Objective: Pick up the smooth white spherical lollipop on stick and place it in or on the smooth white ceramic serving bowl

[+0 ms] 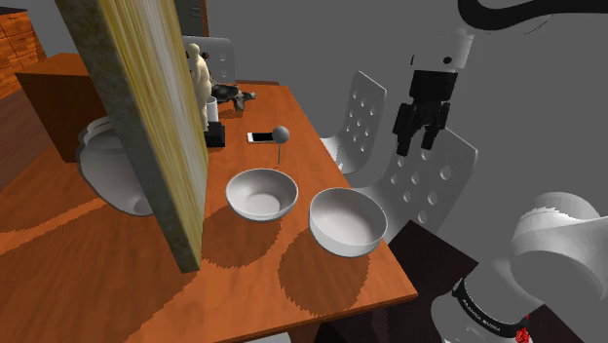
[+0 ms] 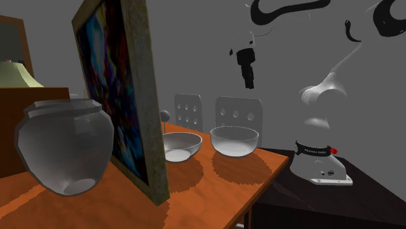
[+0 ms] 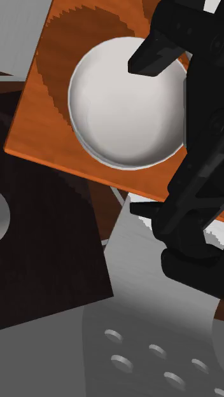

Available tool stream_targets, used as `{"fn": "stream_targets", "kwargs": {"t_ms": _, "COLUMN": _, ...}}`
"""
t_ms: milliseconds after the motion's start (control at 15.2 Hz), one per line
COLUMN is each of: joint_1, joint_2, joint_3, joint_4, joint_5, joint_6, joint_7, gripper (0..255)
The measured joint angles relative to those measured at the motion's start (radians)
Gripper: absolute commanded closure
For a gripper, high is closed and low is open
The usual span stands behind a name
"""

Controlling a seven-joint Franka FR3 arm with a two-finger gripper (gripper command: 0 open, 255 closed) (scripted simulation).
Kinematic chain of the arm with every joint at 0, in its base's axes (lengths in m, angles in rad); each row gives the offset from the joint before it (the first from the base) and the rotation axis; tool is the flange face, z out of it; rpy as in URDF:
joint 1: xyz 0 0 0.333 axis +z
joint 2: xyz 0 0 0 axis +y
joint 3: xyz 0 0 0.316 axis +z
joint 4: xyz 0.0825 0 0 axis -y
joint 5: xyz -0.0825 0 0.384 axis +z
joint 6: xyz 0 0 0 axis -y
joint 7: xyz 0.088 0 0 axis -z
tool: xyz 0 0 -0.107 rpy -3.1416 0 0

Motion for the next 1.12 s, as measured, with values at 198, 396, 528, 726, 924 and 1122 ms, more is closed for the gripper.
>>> {"fn": "stream_targets", "kwargs": {"t_ms": 198, "joint_1": 0.0, "joint_2": 0.035, "joint_3": 0.009, "joint_4": 0.004, "joint_5": 0.003, "joint_6": 0.046, "joint_7": 0.01, "gripper": 0}}
{"fn": "stream_targets", "kwargs": {"t_ms": 396, "joint_1": -0.002, "joint_2": 0.105, "joint_3": 0.027, "joint_4": 0.003, "joint_5": 0.005, "joint_6": 0.154, "joint_7": 0.031, "gripper": 0}}
{"fn": "stream_targets", "kwargs": {"t_ms": 528, "joint_1": -0.002, "joint_2": 0.163, "joint_3": 0.04, "joint_4": 0.016, "joint_5": 0.006, "joint_6": 0.225, "joint_7": 0.048, "gripper": 0}}
{"fn": "stream_targets", "kwargs": {"t_ms": 726, "joint_1": -0.004, "joint_2": 0.25, "joint_3": 0.061, "joint_4": 0.041, "joint_5": 0.004, "joint_6": 0.329, "joint_7": 0.077, "gripper": 0}}
{"fn": "stream_targets", "kwargs": {"t_ms": 924, "joint_1": -0.008, "joint_2": 0.351, "joint_3": 0.081, "joint_4": 0.086, "joint_5": -0.004, "joint_6": 0.426, "joint_7": 0.111, "gripper": 0}}
{"fn": "stream_targets", "kwargs": {"t_ms": 1122, "joint_1": -0.012, "joint_2": 0.444, "joint_3": 0.1, "joint_4": 0.14, "joint_5": -0.02, "joint_6": 0.506, "joint_7": 0.148, "gripper": 0}}
